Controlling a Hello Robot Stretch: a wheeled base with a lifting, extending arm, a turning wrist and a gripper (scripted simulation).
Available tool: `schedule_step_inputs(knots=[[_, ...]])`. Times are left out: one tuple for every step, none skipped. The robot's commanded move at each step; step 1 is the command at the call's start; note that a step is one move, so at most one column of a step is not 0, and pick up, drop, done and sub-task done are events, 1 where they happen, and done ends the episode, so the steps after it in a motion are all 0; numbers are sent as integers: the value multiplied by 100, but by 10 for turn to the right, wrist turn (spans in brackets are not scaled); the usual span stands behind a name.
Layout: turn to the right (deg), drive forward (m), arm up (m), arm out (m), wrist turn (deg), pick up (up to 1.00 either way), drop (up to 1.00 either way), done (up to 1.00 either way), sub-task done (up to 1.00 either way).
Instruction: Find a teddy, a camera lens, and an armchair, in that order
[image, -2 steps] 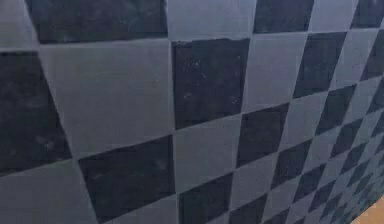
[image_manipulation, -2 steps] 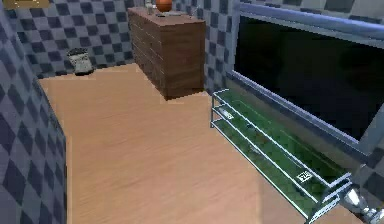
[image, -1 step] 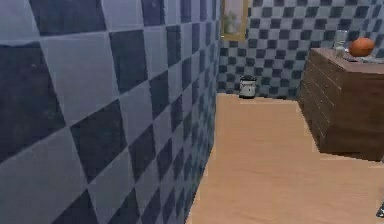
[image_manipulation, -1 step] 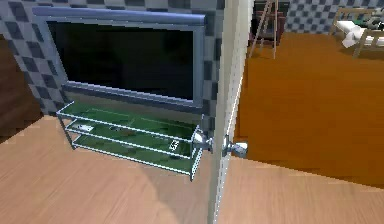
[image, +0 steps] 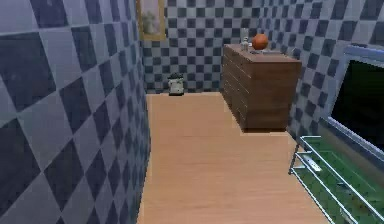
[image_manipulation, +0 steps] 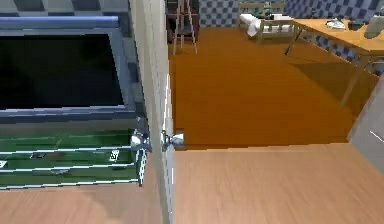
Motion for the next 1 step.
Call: schedule_step_inputs(knots=[[0,100,0,0,0,0,0,0,0]])
